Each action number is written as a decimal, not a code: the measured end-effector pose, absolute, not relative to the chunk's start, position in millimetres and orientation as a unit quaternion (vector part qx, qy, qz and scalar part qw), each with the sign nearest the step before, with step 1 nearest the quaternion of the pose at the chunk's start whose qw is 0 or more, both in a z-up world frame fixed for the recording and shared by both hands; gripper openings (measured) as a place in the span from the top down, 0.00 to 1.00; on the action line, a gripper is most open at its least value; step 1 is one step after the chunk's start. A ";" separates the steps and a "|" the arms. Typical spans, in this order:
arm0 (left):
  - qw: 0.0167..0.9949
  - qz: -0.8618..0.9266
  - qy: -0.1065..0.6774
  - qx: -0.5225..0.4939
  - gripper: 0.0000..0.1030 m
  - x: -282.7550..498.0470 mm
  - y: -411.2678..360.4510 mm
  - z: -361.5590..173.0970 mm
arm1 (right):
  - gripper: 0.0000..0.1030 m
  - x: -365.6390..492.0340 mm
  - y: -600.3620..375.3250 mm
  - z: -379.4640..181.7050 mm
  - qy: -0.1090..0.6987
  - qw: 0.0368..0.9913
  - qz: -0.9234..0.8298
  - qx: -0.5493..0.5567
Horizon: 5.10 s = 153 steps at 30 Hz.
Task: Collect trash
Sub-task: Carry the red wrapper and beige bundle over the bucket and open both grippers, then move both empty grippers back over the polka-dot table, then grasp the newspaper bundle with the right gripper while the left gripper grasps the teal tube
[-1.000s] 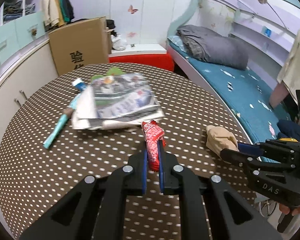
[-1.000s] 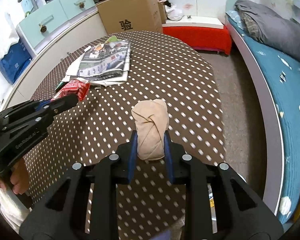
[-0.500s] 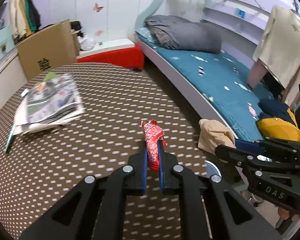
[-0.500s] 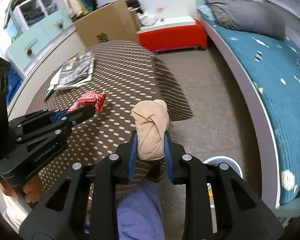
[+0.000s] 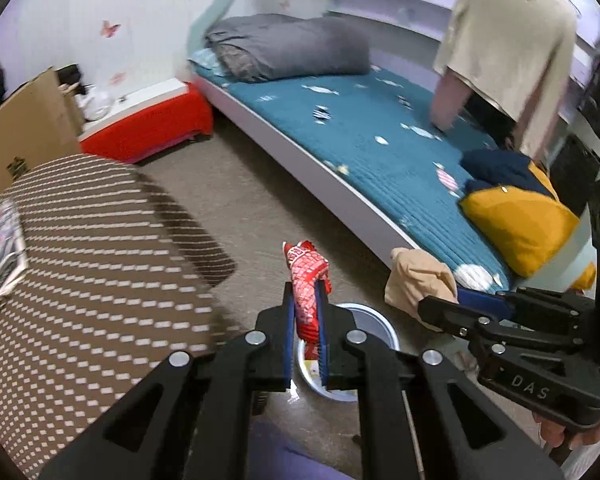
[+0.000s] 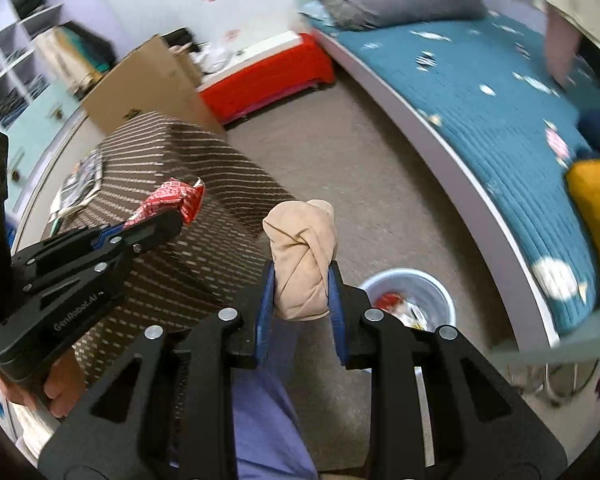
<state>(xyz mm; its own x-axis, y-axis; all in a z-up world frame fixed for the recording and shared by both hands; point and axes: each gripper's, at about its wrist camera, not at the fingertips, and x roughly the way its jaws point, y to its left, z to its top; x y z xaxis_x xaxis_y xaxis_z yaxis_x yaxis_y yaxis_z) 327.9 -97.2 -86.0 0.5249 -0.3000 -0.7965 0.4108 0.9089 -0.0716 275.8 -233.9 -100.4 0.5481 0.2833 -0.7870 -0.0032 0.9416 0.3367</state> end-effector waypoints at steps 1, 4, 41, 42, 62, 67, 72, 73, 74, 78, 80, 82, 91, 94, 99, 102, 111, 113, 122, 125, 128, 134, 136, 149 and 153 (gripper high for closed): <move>0.867 -0.210 0.446 0.066 0.91 327.2 -106.0 -89.5 | 0.75 271.6 -243.1 -104.7 0.471 0.865 0.072 0.157; 0.857 -0.226 0.456 0.076 0.91 323.5 -129.2 -99.8 | 0.75 262.6 -263.6 -112.0 0.475 0.861 0.051 0.172; 0.828 -0.204 0.510 0.111 0.44 317.3 -143.4 -149.2 | 0.26 253.4 -294.9 -163.5 0.507 0.841 -0.035 0.186; 0.829 -0.204 0.509 0.110 0.44 317.6 -141.7 -147.8 | 0.26 253.2 -293.6 -164.6 0.509 0.840 -0.033 0.186; 0.843 -0.210 0.483 0.108 0.40 298.8 -136.7 -118.9 | 0.26 231.5 -274.3 -142.2 0.495 0.851 -0.026 0.174; 0.854 -0.210 0.465 0.098 0.40 292.2 -124.5 -98.1 | 0.26 227.3 -267.4 -123.6 0.476 0.863 -0.018 0.170; 0.867 -0.206 0.445 0.087 0.37 285.4 -107.9 -76.9 | 0.26 226.4 -254.5 -104.2 0.457 0.875 -0.005 0.161; 0.870 -0.204 0.441 0.086 0.37 284.1 -103.4 -73.3 | 0.26 227.2 -249.9 -100.0 0.453 0.877 0.001 0.158; 0.872 -0.202 0.438 0.084 0.37 282.8 -98.3 -69.6 | 0.26 227.6 -246.4 -97.3 0.451 0.879 0.005 0.156; 0.883 -0.186 0.425 0.074 0.35 278.0 -75.0 -56.0 | 0.26 233.4 -227.9 -85.9 0.444 0.884 0.025 0.146; 0.887 -0.177 0.421 0.072 0.34 276.2 -63.0 -51.7 | 0.26 237.9 -215.4 -80.1 0.442 0.886 0.037 0.139; 0.892 -0.162 0.417 0.067 0.34 274.4 -46.3 -47.7 | 0.24 241.5 -203.9 -75.6 0.439 0.887 0.050 0.133; 0.908 -0.092 0.409 0.029 0.34 267.9 35.0 -34.4 | 0.22 262.3 -125.5 -55.3 0.430 0.891 0.120 0.086; 0.911 -0.068 0.407 0.015 0.34 265.2 64.8 -30.8 | 0.22 267.4 -100.7 -51.0 0.431 0.888 0.141 0.074; 0.915 -0.018 0.404 -0.013 0.33 257.3 120.8 -28.8 | 0.21 274.7 -51.6 -46.7 0.431 0.883 0.178 0.047; 0.915 0.008 0.403 -0.029 0.33 251.2 151.6 -29.2 | 0.21 279.7 -19.3 -45.8 0.434 0.878 0.199 0.026; 0.907 0.078 0.406 -0.084 0.30 233.2 236.8 -35.8 | 0.21 293.9 59.6 -45.0 0.430 0.876 0.217 -0.029; 0.904 0.090 0.408 -0.093 0.30 229.5 252.1 -38.7 | 0.21 297.3 78.0 -45.2 0.426 0.876 0.222 -0.044; 0.887 0.151 0.414 -0.138 0.30 215.5 320.5 -51.4 | 0.21 316.0 154.2 -52.9 0.386 0.887 0.211 -0.139; 0.882 0.165 0.414 -0.152 0.30 215.9 339.6 -54.4 | 0.21 326.1 175.8 -59.0 0.364 0.891 0.206 -0.175; 0.880 0.172 0.415 -0.155 0.30 219.2 353.8 -56.0 | 0.21 340.3 194.9 -71.0 0.354 0.891 0.191 -0.212; 0.880 0.166 0.422 -0.142 0.26 237.3 355.9 -60.3 | 0.21 368.9 214.5 -77.0 0.339 0.894 0.180 -0.231; 0.880 0.156 0.427 -0.137 0.26 248.9 354.1 -62.3 | 0.27 382.0 217.3 -79.5 0.342 0.892 0.174 -0.240; 0.887 0.085 0.446 -0.086 0.23 336.5 315.7 -61.6 | 0.83 411.9 121.8 -30.9 0.425 0.868 0.256 -0.032; 0.883 0.070 0.457 -0.077 0.23 357.8 306.4 -64.7 | 0.83 413.6 96.2 -21.8 0.448 0.851 0.276 0.006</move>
